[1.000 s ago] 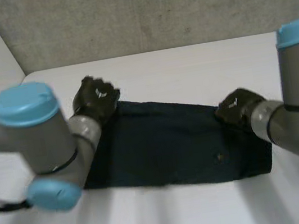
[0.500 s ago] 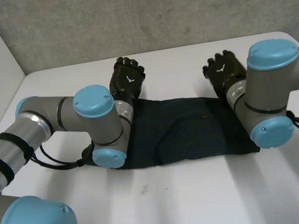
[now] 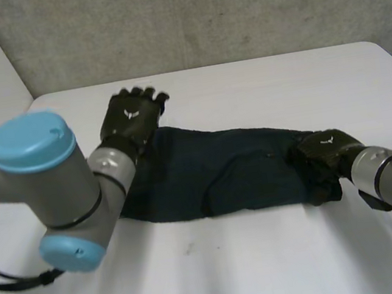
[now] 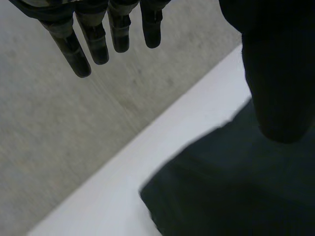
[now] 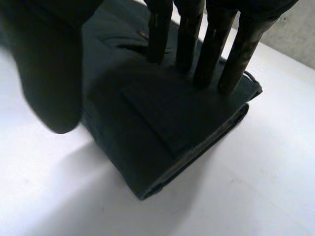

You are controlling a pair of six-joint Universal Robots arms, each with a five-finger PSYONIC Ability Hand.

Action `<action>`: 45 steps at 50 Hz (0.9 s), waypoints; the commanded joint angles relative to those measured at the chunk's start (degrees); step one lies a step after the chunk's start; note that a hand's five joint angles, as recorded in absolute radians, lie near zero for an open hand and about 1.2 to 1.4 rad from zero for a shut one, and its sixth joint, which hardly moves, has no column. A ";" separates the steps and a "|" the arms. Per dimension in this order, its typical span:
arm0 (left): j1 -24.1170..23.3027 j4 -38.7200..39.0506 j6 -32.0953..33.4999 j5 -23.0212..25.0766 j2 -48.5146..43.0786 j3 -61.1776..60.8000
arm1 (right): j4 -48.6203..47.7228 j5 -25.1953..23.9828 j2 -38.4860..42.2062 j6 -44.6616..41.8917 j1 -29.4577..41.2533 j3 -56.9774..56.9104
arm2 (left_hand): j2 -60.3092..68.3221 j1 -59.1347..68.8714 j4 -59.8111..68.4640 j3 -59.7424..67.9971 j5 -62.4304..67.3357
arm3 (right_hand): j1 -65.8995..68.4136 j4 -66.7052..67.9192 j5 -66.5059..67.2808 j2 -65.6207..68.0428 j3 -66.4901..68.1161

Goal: Fold the shorts.

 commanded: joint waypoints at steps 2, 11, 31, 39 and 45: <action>1.44 0.82 -0.84 0.36 0.95 -7.77 | -10.42 2.99 4.92 -1.66 -2.46 1.69 | -1.47 -1.25 -1.72 -2.02 -2.64 | 58.39 55.44 55.59 55.03 55.55; 3.28 1.79 -0.93 0.44 5.87 -11.12 | -8.85 10.92 -2.64 -17.64 -4.66 3.36 | -1.47 -1.25 -1.72 -2.02 -2.64 | 58.39 55.44 55.59 55.03 55.55; 4.34 2.05 -1.28 0.80 12.11 -12.88 | -12.71 1.71 -0.37 -42.70 20.90 -5.51 | -1.47 -1.25 -1.72 -2.02 -2.64 | 58.39 55.44 55.59 55.03 55.55; 4.25 2.58 -1.37 0.71 12.11 -11.74 | -14.56 -12.19 4.21 -51.33 26.80 -2.62 | -1.47 -1.25 -1.72 -2.02 -2.64 | 30.81 27.87 28.01 27.45 27.97; 4.25 2.58 -4.35 0.53 11.94 -8.41 | -14.74 -9.04 2.72 -41.33 24.17 -3.14 | -1.47 -1.25 -1.72 -2.02 -2.64 | -11.61 -14.56 -14.41 -14.97 -14.45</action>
